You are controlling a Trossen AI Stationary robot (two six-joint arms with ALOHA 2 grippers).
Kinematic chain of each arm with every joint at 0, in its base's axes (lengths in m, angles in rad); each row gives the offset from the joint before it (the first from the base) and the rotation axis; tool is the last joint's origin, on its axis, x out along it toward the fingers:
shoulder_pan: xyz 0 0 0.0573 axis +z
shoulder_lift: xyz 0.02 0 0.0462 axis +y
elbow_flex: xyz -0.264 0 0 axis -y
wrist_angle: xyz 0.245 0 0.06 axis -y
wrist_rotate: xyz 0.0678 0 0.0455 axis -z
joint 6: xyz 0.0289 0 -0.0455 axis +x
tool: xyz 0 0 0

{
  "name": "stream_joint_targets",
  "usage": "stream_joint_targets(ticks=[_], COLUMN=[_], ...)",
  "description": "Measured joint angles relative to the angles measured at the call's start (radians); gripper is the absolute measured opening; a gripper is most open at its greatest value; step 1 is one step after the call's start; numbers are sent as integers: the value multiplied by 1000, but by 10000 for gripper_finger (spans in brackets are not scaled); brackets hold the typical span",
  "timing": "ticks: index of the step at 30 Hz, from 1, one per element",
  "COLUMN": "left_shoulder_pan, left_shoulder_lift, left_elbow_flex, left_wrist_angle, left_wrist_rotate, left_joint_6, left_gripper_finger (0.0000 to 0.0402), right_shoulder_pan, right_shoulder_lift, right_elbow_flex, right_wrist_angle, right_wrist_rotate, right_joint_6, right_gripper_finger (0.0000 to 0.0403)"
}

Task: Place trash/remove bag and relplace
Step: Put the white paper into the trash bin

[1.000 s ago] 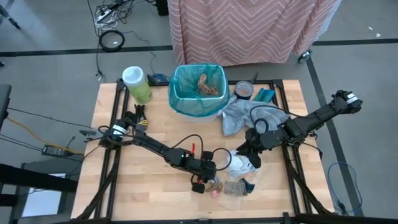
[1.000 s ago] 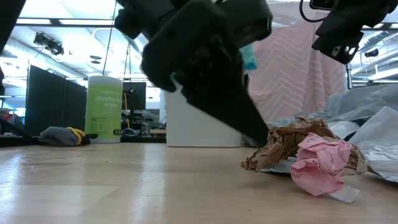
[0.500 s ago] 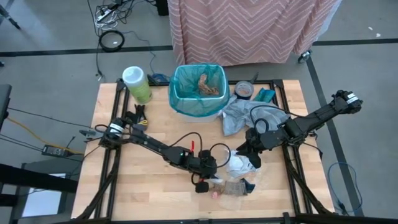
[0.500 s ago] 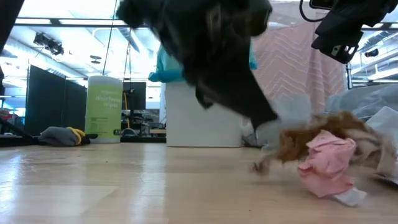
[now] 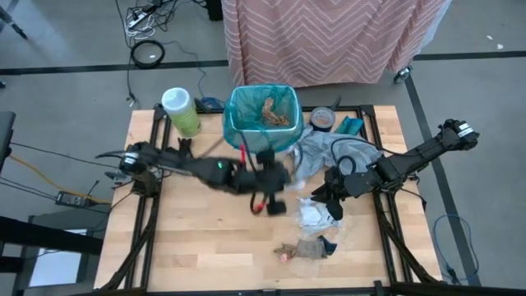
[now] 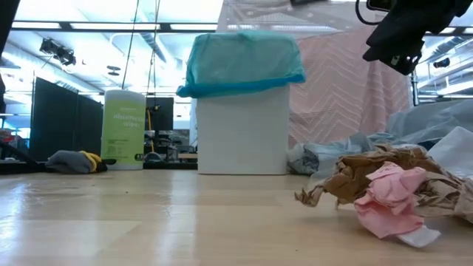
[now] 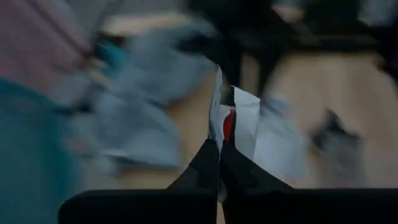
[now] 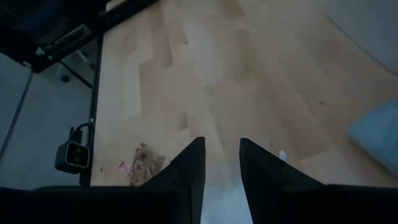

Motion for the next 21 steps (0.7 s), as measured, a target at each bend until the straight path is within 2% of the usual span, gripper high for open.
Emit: stream_joint_targets(ticks=[5,12,21], left_shoulder_pan=[90,273,496], left_shoulder_lift=[-30,-52,-44], left_elbow_flex=[167,298,316], left_wrist_angle=[-147,-361,-513], left_wrist_rotate=[-105,-112,80], left_joint_6=[73,84,155], left_gripper_finger=[4,4,5], right_shoulder_pan=[-1,-2,-2], right_shoulder_lift=[0,0,0], right_elbow_flex=[0,0,0], right_wrist_angle=[-2,-2,-2], right_wrist_rotate=[41,61,101], right_joint_6=[-6,2,5], right_gripper_finger=[91,91,91])
